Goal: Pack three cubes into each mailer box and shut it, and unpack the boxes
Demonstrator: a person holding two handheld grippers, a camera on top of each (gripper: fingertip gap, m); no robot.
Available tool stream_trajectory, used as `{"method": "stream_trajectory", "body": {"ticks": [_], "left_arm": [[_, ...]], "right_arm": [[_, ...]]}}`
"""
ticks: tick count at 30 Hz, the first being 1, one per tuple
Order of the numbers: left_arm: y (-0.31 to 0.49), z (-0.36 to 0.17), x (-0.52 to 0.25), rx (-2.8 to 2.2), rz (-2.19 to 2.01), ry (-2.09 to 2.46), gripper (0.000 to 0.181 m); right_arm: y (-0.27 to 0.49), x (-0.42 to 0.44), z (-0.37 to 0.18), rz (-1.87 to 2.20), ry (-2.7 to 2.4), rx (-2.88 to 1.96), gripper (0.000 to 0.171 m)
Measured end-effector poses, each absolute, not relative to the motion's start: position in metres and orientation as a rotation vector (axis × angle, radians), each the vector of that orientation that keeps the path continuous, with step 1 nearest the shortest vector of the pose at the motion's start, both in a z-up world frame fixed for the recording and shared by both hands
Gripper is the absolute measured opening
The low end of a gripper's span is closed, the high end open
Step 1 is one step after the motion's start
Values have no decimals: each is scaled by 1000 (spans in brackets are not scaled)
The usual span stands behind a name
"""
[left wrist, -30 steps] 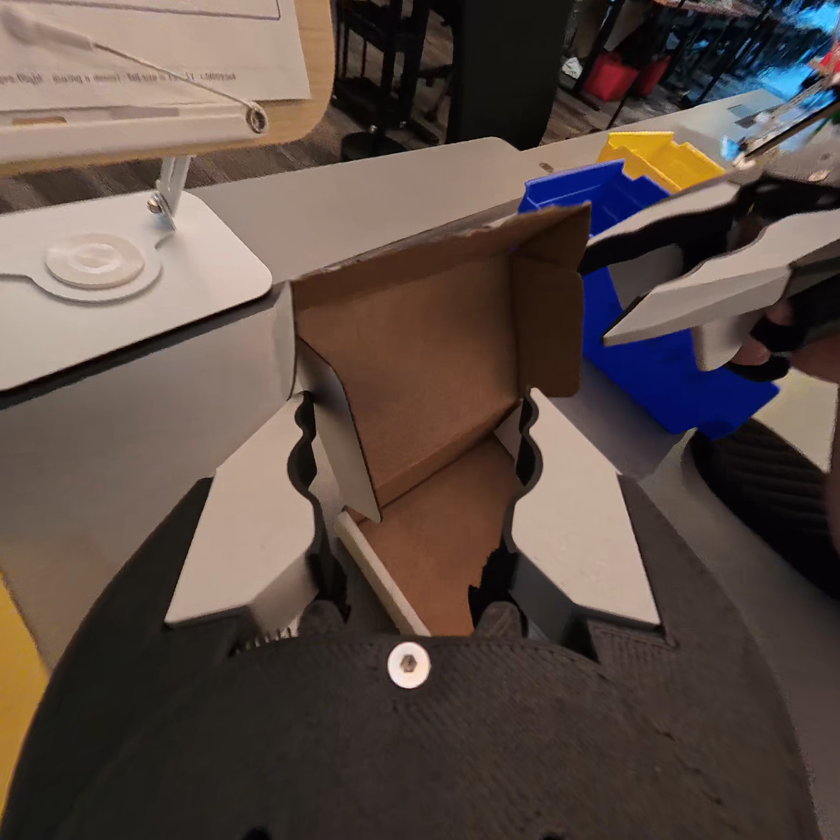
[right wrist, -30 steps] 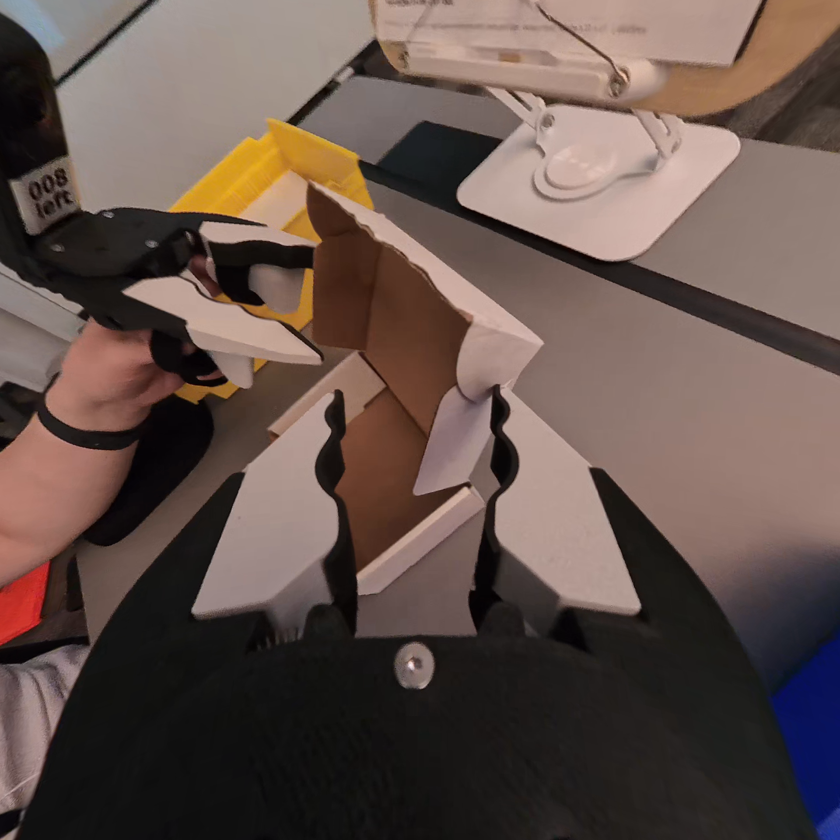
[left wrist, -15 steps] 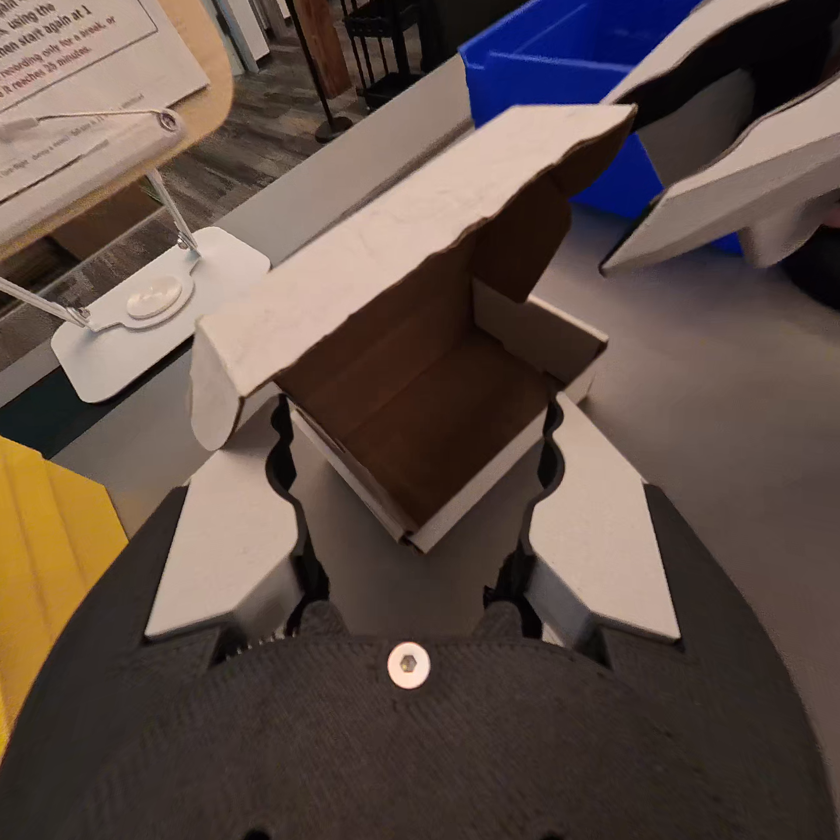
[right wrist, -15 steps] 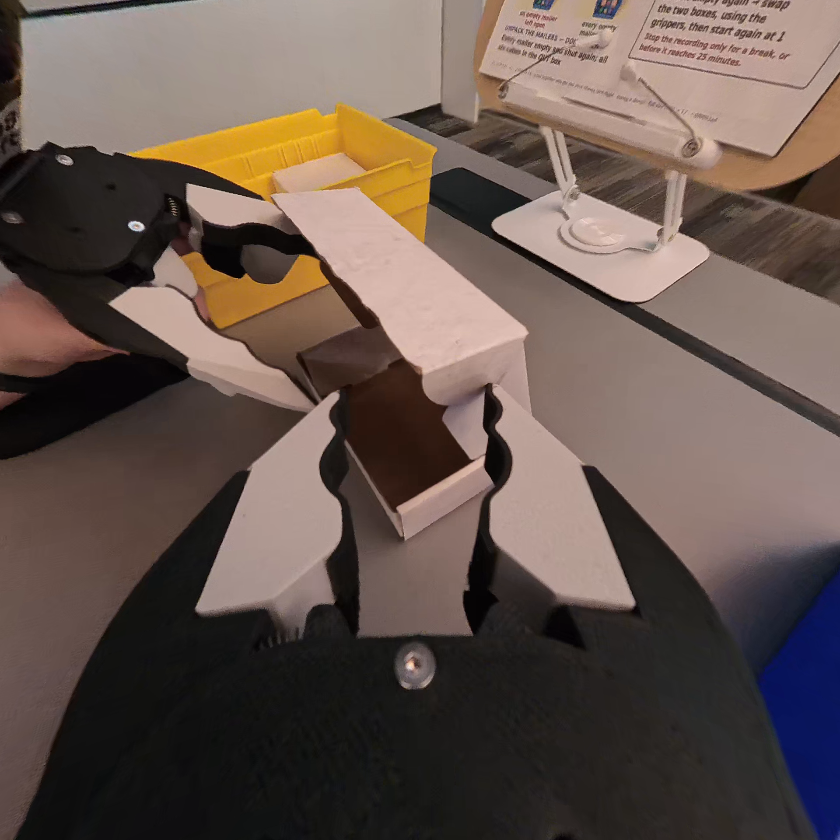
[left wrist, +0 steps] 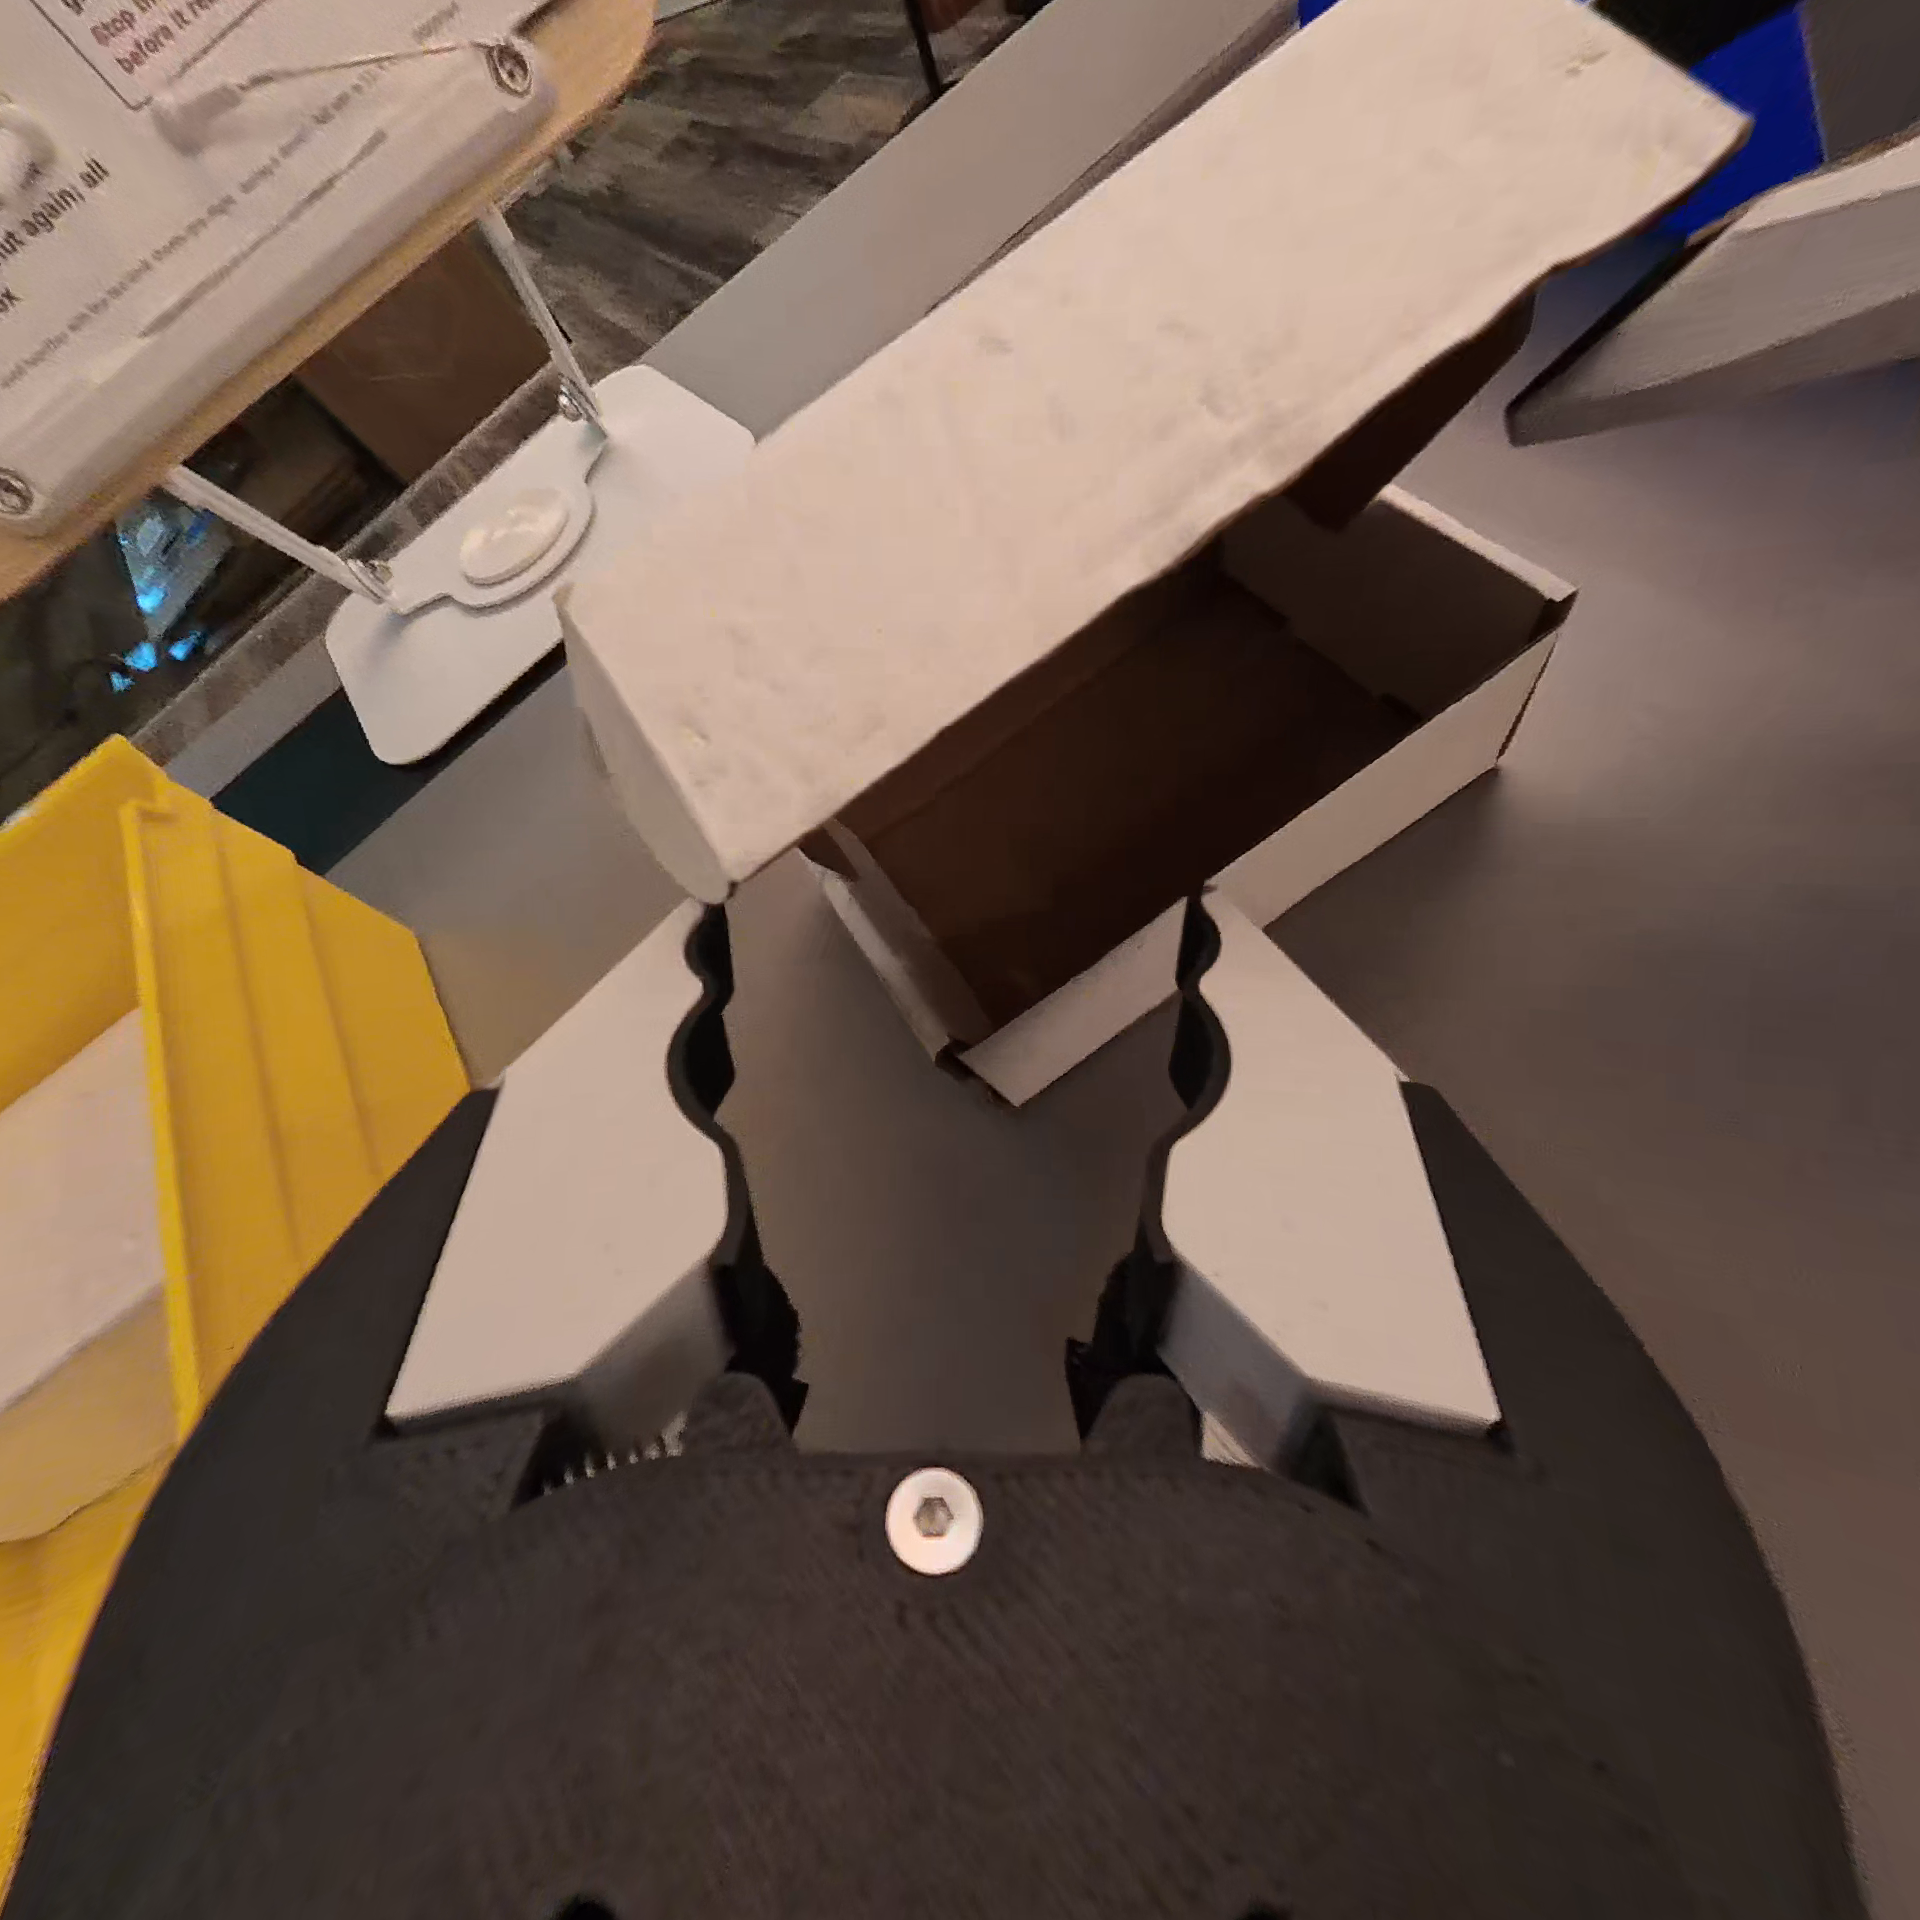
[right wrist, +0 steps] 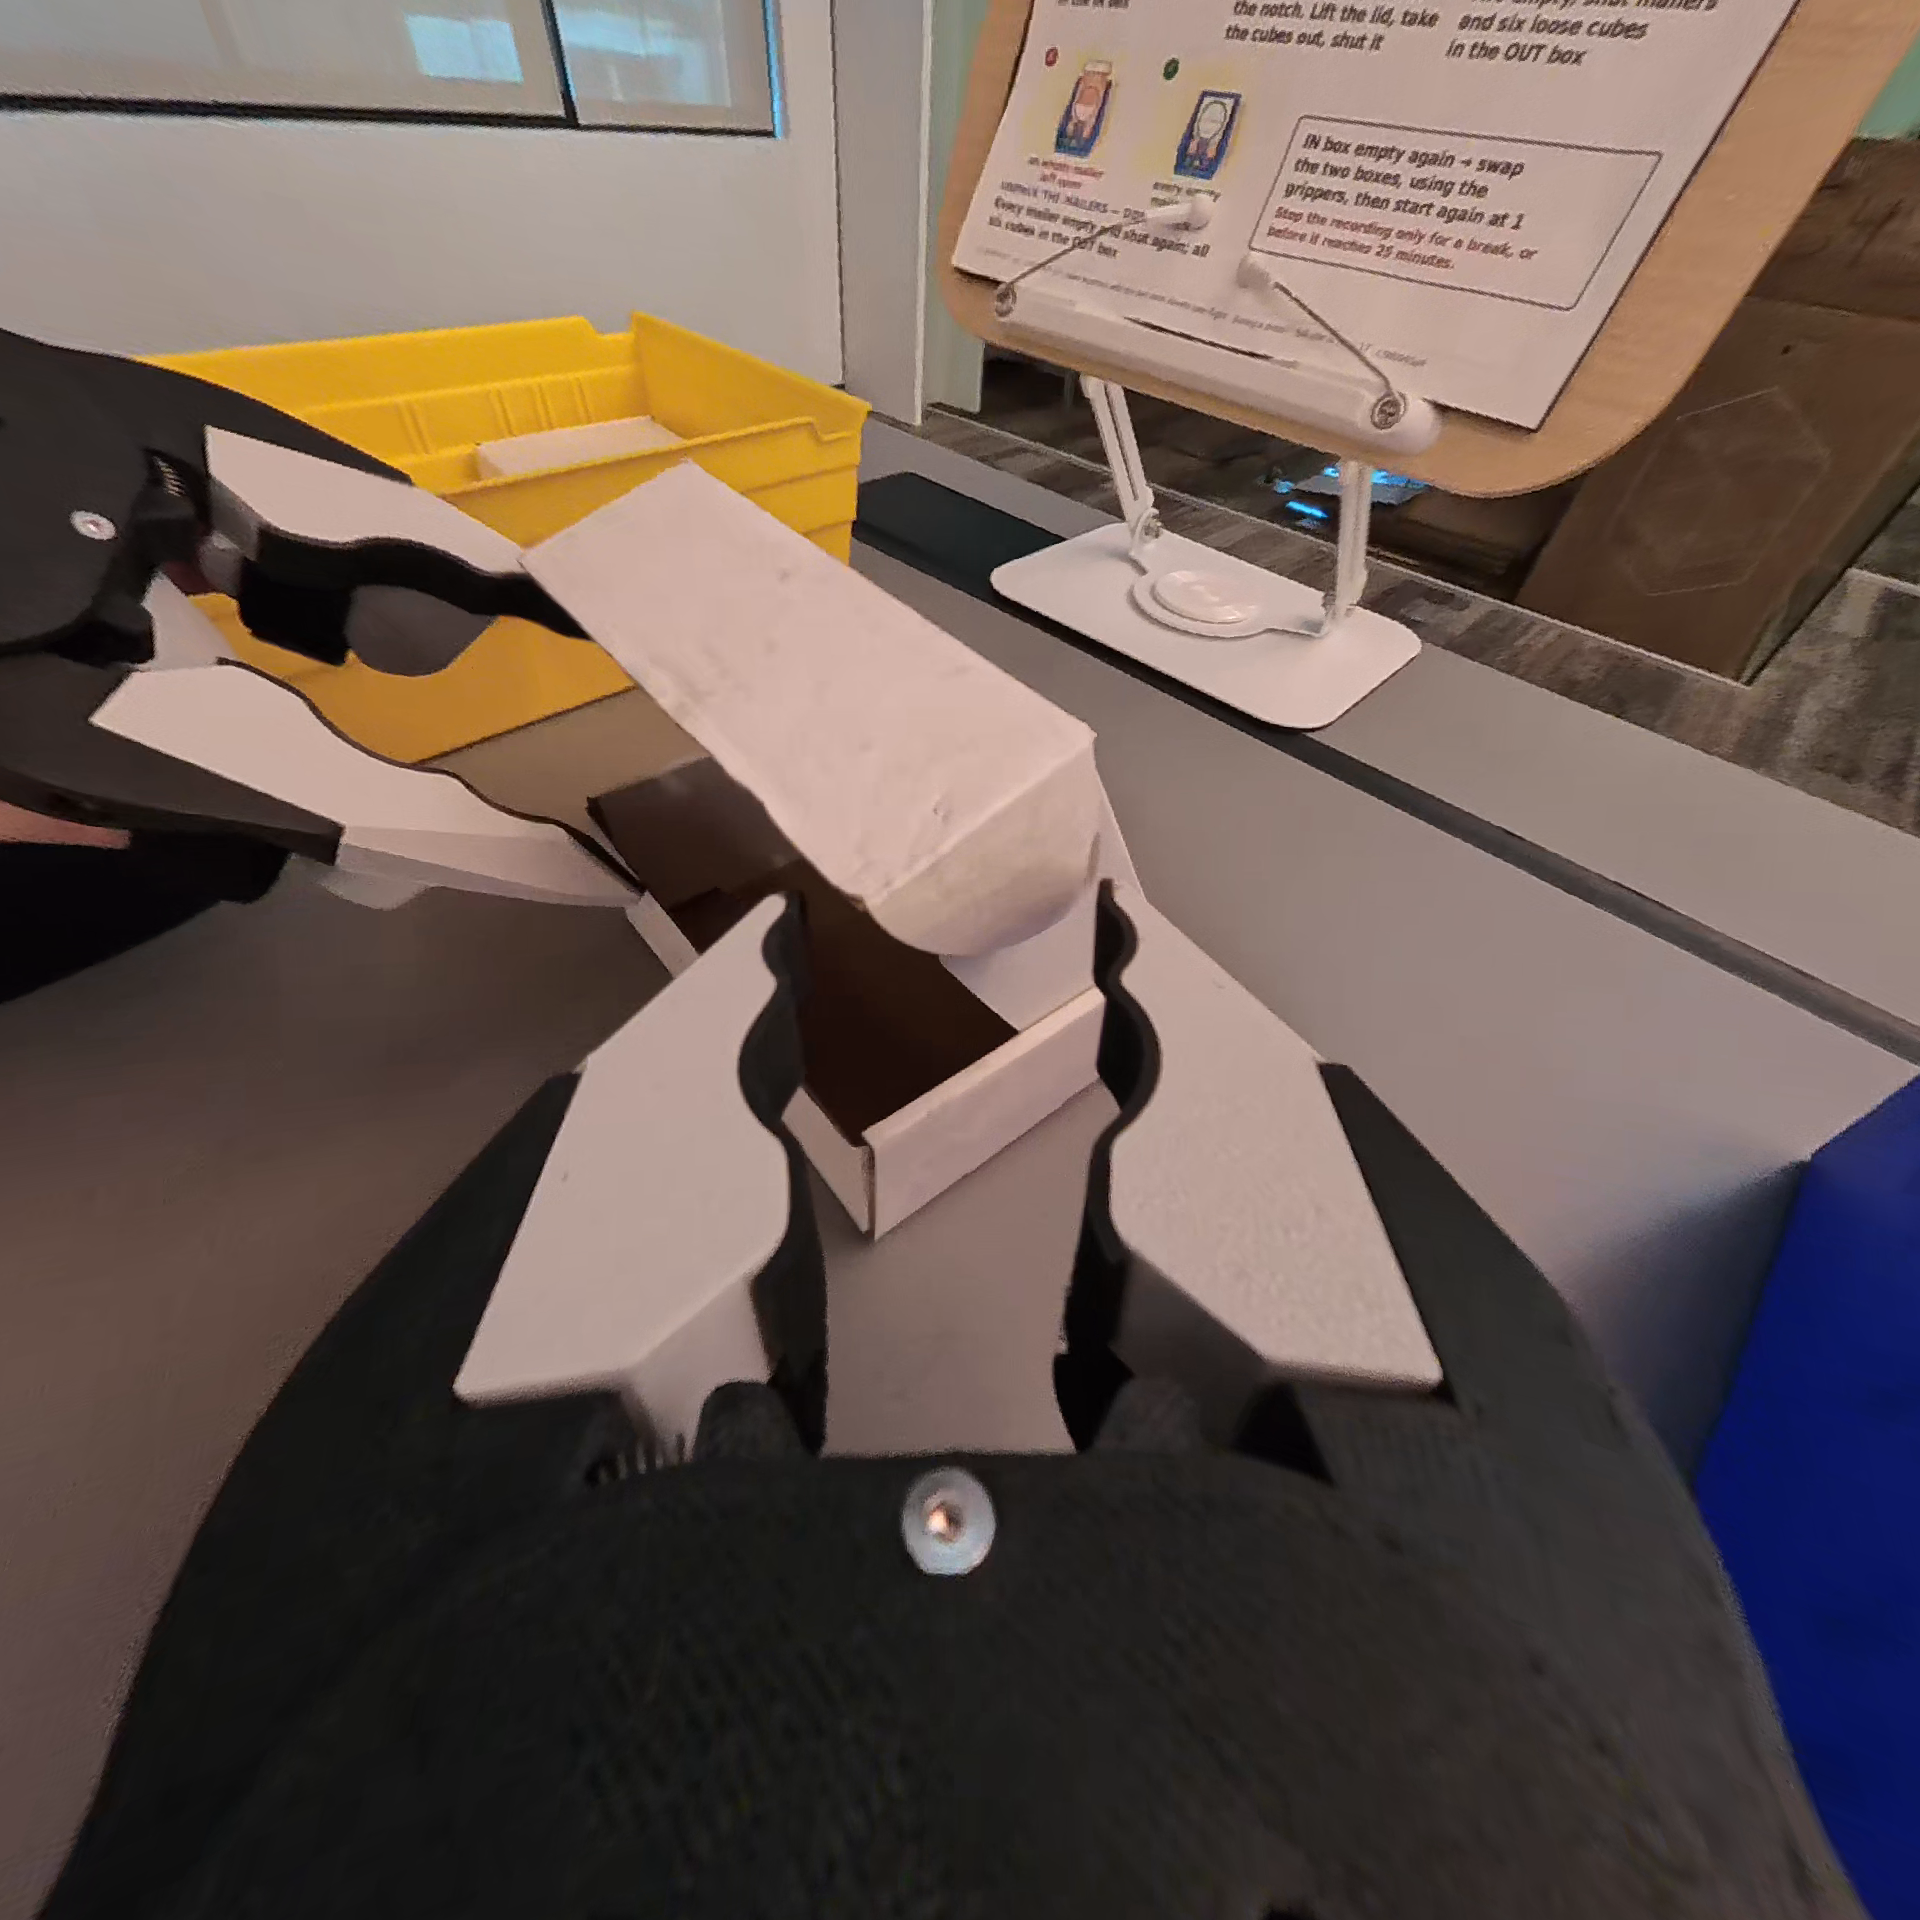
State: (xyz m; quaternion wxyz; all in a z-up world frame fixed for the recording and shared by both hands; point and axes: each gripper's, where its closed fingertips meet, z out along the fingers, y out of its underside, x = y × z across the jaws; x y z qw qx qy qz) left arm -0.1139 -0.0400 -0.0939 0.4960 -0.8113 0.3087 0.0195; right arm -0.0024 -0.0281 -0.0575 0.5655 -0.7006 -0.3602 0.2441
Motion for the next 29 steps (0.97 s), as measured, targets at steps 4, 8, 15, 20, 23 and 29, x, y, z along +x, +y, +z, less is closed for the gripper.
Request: {"method": "stream_trajectory", "body": {"ticks": [4, 8, 15, 20, 23, 29], "left_arm": [[-45, -104, -114, -2063, -46, 701, 87], [-45, -106, -119, -2117, -121, 604, 98], [-30, -79, -137, -1993, -120, 462, 107], [-30, -50, -130, -1796, -13, 549, 82], [-29, -49, -125, -1754, 23, 612, 47], [-28, -57, -126, -1832, -102, 563, 17]], "right_arm": [[-25, -5, -64, 493, -856, -1654, 57], [-25, -6, -60, 414, -848, -1625, 59], [-30, 3, -44, 237, -818, -1531, 56], [-29, 2, -49, 195, -820, -1554, 42], [-30, -1, -49, 152, -845, -1537, 30], [-34, 1, -43, 40, -858, -1532, 16]]}}
